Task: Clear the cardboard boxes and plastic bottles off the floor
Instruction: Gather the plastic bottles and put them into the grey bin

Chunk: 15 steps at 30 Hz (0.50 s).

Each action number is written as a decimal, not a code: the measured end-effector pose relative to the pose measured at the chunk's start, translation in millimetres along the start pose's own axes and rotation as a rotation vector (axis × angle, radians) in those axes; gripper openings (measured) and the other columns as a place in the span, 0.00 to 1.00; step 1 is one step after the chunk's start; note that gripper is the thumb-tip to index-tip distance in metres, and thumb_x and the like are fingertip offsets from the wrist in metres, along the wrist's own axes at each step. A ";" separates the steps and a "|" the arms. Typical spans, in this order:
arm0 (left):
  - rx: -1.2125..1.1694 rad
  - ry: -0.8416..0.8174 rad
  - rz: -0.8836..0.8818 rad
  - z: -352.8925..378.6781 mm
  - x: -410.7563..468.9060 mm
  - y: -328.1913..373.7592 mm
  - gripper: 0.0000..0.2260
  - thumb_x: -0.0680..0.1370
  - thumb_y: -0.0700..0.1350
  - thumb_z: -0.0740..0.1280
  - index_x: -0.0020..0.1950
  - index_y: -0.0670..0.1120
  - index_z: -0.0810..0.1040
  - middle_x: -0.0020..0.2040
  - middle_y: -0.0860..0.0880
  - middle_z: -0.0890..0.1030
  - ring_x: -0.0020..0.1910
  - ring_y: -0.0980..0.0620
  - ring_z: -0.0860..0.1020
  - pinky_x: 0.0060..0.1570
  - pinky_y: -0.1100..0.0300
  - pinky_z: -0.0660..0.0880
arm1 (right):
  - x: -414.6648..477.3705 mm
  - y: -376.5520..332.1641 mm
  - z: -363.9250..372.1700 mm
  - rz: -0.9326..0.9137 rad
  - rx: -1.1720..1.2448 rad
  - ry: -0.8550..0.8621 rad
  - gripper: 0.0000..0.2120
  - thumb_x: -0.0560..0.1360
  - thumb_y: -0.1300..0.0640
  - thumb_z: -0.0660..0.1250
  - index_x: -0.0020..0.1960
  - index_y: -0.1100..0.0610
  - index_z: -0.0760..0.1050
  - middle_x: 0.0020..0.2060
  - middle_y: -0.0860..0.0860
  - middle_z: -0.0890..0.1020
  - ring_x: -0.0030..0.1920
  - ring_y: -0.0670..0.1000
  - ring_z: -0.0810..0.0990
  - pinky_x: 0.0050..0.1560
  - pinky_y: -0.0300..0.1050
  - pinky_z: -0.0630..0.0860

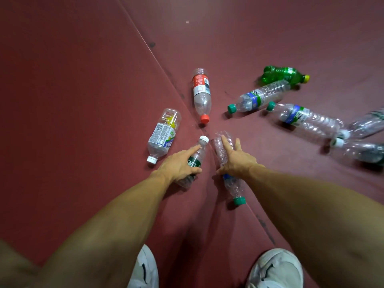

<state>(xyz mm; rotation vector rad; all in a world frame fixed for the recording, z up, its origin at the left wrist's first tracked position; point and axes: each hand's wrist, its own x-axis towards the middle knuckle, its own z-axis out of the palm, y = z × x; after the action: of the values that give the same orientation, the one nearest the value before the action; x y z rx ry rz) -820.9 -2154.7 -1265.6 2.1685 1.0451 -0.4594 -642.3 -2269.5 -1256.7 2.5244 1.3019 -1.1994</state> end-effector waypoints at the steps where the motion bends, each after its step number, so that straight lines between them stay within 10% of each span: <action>1: -0.035 -0.006 -0.006 -1.0 0.2 -1.1 0.38 0.74 0.58 0.74 0.78 0.66 0.56 0.70 0.47 0.74 0.66 0.44 0.74 0.67 0.47 0.70 | 0.4 0.2 -0.3 -0.003 0.004 0.000 0.57 0.72 0.48 0.76 0.79 0.39 0.32 0.80 0.57 0.38 0.72 0.63 0.69 0.64 0.54 0.73; 15: 0.072 0.083 0.186 -160.8 -78.9 161.4 0.35 0.77 0.55 0.70 0.80 0.60 0.57 0.72 0.46 0.69 0.67 0.38 0.73 0.65 0.45 0.71 | -163.4 -0.9 -183.7 0.069 -0.031 0.245 0.42 0.77 0.60 0.65 0.82 0.45 0.45 0.81 0.54 0.40 0.72 0.60 0.68 0.60 0.51 0.74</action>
<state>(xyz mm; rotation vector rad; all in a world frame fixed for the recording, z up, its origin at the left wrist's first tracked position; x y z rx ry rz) -738.8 -2156.9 -1038.9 2.3400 0.8717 -0.3274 -586.3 -2309.0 -1020.6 2.7375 1.2539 -0.8723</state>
